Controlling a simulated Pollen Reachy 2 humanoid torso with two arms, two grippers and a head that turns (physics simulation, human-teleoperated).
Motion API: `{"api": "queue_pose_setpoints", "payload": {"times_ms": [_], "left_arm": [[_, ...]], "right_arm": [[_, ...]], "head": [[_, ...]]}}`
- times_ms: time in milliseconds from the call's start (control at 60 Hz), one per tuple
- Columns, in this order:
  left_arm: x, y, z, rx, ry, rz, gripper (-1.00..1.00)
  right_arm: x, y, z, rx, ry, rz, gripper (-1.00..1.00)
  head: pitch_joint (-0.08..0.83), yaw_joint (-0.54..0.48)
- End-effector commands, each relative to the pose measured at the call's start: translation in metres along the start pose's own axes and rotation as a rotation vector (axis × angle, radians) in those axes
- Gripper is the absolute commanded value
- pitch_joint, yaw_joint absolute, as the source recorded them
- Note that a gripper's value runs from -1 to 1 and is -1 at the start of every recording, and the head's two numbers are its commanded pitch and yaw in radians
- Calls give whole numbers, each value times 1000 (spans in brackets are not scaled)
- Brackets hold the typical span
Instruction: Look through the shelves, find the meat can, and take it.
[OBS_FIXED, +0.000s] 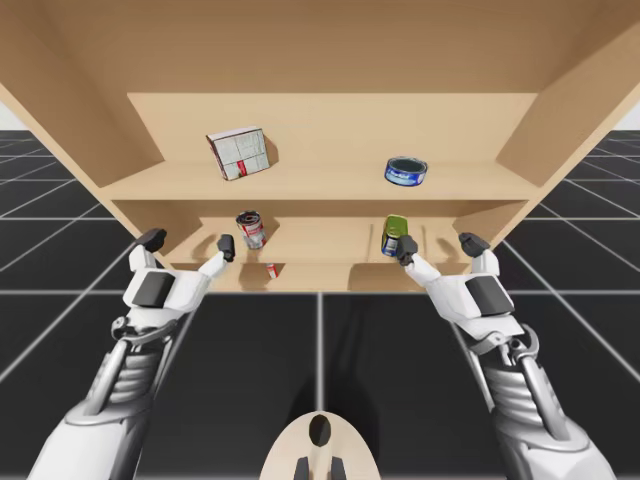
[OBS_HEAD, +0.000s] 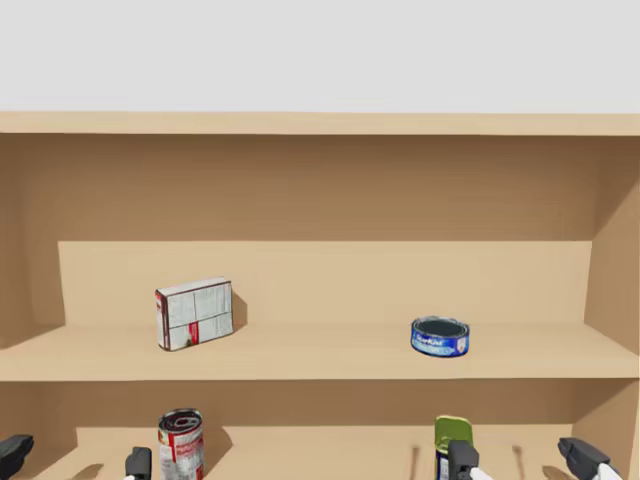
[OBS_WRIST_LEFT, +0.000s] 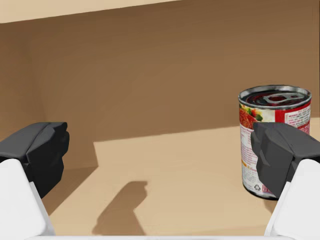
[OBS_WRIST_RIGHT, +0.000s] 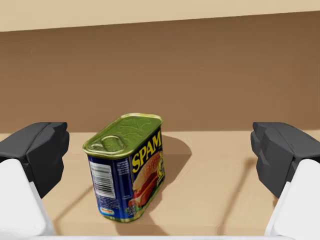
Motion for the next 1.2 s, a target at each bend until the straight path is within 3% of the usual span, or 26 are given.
{"api": "queue_pose_setpoints", "payload": {"times_ms": [17, 100, 417, 733, 967, 1200], "left_arm": [[0, -1, 1, -1, -2, -9, -1000], [0, -1, 1, -1, -1, -8, -1000], [-1, -1, 1, 1, 0, -16, -1000], [-1, -1, 2, -9, -8, -12, -1000], [-1, -1, 1, -13, -11, -7, -1000], [0, -1, 1, -14, -9, 0, -1000]], "right_arm": [[-3, 5, 2, -20, -1, -6, -1000], [-1, 6, 2, 22, -3, -11, -1000], [-4, 6, 0, 4, 0, -7, -1000], [-6, 7, -2, 3, 1, 5, -1000], [-4, 9, 0, 11, -1, 3, -1000], [9, 41, 10, -37, 26, 18, -1000]], "head": [[4, -18], [28, -18], [233, -36], [374, -237], [404, -287], [408, -269]]}}
